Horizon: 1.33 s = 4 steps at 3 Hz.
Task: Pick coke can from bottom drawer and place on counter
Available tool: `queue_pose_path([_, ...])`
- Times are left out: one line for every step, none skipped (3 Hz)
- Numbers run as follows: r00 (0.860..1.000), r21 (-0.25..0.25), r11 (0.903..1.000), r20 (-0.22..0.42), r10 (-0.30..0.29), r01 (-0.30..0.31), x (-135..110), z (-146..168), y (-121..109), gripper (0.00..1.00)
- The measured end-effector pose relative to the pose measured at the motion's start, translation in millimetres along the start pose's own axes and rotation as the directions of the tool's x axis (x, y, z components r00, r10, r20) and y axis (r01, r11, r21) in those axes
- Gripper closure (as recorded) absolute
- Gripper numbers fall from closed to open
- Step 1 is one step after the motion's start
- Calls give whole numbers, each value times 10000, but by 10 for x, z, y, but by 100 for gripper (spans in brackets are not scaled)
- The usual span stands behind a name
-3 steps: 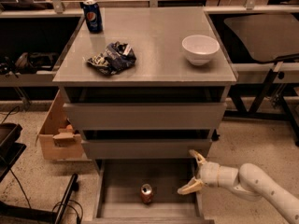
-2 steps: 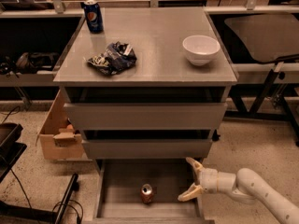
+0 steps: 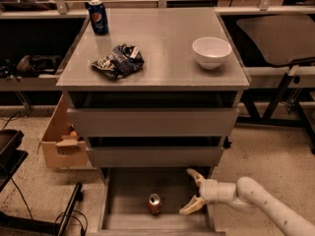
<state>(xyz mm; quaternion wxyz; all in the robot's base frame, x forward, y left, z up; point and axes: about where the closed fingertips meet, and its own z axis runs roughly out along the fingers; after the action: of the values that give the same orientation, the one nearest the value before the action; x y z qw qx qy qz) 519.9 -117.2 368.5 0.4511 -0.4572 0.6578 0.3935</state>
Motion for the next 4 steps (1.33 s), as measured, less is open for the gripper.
queue_pose_path([9994, -90, 9998, -295, -151, 148, 324, 319, -35, 0])
queue_pose_path([9950, -179, 9972, -664, -740, 729, 619, 568, -107, 0])
queue_pose_path([9889, -409, 9919, -831, -1234, 1204, 847, 771, -165, 0])
queue_pose_path([9848, -729, 9870, -889, -1496, 1433, 1039, 986, -217, 0])
